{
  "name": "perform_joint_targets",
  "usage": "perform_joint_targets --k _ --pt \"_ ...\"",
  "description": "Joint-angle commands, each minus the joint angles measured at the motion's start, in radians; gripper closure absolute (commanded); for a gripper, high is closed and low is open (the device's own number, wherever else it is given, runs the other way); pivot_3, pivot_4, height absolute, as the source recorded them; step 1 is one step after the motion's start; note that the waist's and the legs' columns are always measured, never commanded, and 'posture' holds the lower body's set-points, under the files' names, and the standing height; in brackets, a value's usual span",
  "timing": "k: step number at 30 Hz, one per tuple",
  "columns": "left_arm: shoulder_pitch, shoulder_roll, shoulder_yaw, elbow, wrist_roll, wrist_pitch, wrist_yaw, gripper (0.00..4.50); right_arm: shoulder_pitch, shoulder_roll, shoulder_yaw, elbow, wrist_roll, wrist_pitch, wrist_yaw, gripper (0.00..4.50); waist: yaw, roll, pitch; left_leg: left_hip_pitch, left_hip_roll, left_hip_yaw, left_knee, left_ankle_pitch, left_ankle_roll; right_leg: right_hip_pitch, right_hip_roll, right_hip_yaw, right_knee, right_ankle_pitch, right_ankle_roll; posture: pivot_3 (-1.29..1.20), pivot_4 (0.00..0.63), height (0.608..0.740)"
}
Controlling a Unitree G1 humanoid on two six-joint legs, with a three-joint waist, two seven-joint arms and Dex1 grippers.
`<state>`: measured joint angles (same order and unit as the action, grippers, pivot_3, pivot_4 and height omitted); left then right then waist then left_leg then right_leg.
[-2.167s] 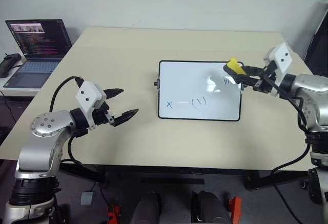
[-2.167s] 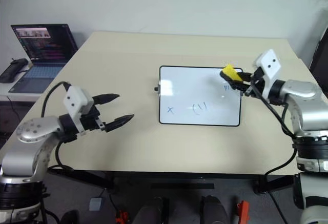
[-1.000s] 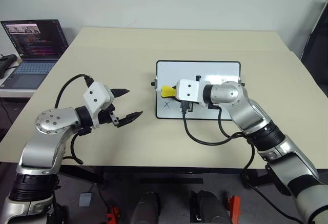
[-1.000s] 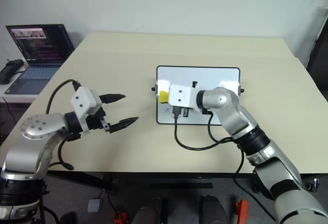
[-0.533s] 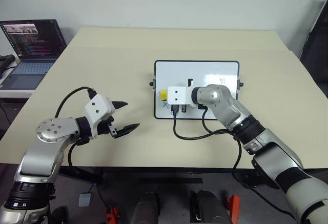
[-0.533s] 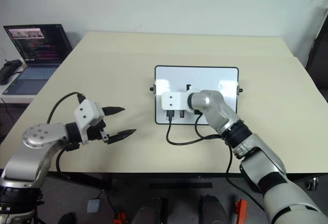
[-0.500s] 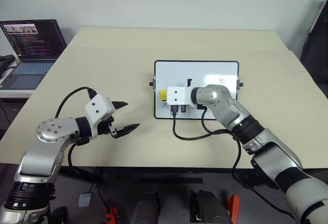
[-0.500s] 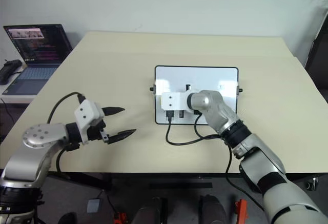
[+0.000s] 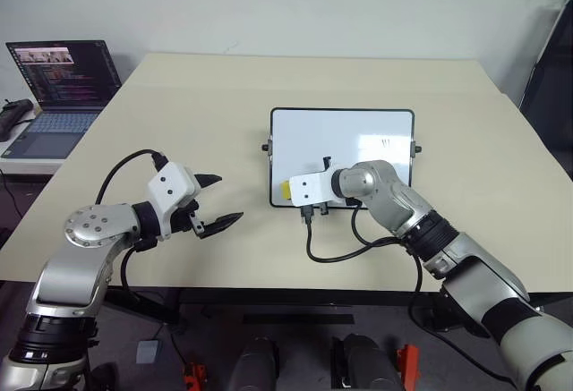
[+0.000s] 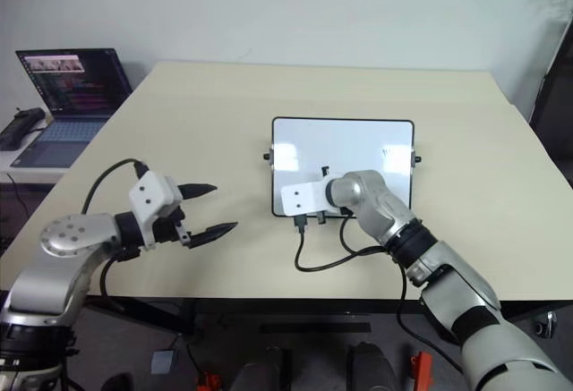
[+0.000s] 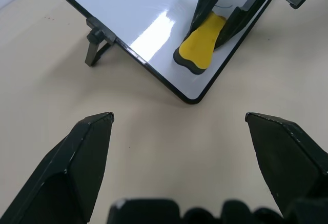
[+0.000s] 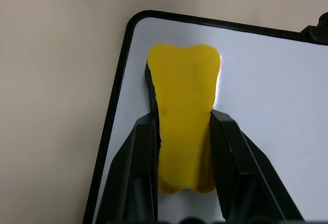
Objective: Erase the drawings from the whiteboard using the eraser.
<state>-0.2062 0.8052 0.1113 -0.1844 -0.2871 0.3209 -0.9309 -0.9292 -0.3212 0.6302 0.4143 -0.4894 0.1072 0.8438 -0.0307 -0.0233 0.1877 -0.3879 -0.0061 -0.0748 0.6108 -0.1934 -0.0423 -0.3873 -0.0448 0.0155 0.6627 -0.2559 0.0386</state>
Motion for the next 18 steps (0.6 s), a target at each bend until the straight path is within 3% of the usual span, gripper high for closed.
perform_joint_targets --k 1,12,18 --pt "-0.028 0.003 0.001 0.003 0.006 -0.021 0.002 0.00 -0.014 -0.053 -0.024 0.083 -0.047 0.039 -0.018 3.49 0.002 0.000 0.000 0.000 0.000 0.000 0.000 0.000 0.000 0.000 0.000 0.000 0.000 0.000 0.000 0.00 0.150 0.740" --pt "-0.058 0.003 -0.007 0.024 0.010 -0.028 -0.002 0.00 -0.097 -0.136 -0.055 0.141 -0.038 -0.029 -0.035 3.50 0.002 0.000 0.000 0.000 0.000 -0.001 0.000 0.001 -0.001 0.000 0.000 0.000 0.000 0.001 -0.001 0.00 0.150 0.740" --pt "-0.065 -0.002 -0.015 0.036 0.015 -0.038 -0.003 0.00 -0.072 -0.125 -0.050 0.066 -0.024 -0.029 -0.004 3.50 0.002 0.000 0.000 -0.002 0.000 -0.001 0.000 0.001 -0.001 -0.001 0.000 -0.001 -0.001 0.001 -0.001 0.00 0.150 0.740"
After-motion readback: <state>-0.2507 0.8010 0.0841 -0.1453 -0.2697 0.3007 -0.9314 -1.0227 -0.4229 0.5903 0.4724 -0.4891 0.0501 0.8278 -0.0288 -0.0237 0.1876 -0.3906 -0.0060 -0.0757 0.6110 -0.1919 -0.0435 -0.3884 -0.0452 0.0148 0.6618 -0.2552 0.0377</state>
